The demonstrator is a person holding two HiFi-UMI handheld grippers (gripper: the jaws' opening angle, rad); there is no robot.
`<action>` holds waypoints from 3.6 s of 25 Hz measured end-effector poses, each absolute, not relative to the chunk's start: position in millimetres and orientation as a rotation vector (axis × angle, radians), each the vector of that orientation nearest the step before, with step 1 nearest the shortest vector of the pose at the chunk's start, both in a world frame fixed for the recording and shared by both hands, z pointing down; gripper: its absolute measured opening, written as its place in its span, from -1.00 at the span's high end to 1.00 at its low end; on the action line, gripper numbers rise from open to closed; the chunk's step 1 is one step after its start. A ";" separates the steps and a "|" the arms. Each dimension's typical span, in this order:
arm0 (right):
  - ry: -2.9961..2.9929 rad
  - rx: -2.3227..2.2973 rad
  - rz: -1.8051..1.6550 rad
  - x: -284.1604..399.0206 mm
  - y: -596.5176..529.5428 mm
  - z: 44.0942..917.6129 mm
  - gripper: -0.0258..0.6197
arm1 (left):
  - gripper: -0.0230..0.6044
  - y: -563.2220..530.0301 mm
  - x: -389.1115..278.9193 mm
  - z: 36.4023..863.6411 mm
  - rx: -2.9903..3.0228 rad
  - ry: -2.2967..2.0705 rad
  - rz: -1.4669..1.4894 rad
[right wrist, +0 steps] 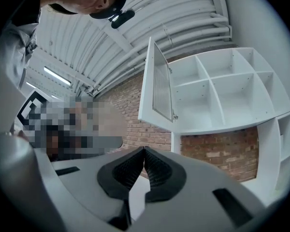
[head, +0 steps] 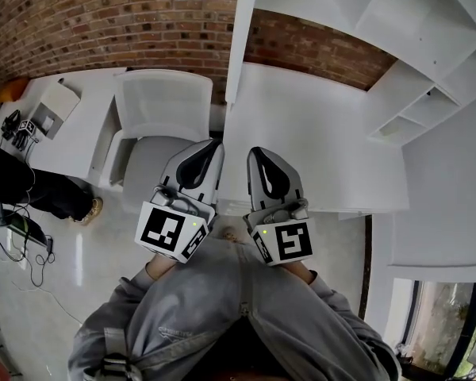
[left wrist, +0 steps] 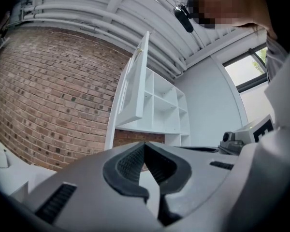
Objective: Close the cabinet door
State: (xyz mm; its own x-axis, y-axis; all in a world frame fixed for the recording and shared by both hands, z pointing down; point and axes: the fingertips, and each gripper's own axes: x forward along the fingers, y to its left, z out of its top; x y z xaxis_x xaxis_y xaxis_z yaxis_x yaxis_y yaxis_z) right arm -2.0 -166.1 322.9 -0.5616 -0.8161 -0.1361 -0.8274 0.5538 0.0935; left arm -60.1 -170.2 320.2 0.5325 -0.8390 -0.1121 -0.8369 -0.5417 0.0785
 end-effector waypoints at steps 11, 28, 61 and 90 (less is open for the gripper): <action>2.740 -1.331 0.237 -1.9 -195.1 325.5 0.84 | 0.91 -195.0 -57.9 316.2 2.711 -1.579 -0.234; 2.631 -1.418 0.409 -7.6 -203.4 252.8 0.84 | 0.91 -199.6 -73.4 261.0 2.836 -1.574 -0.254; 2.552 -1.231 0.668 -48.2 -198.2 100.5 0.52 | 0.91 -200.2 -72.4 132.4 3.096 -1.551 -0.508; 2.460 -1.355 0.632 -68.2 -239.9 94.3 0.30 | 0.91 -237.6 -78.9 150.2 3.051 -1.498 -0.454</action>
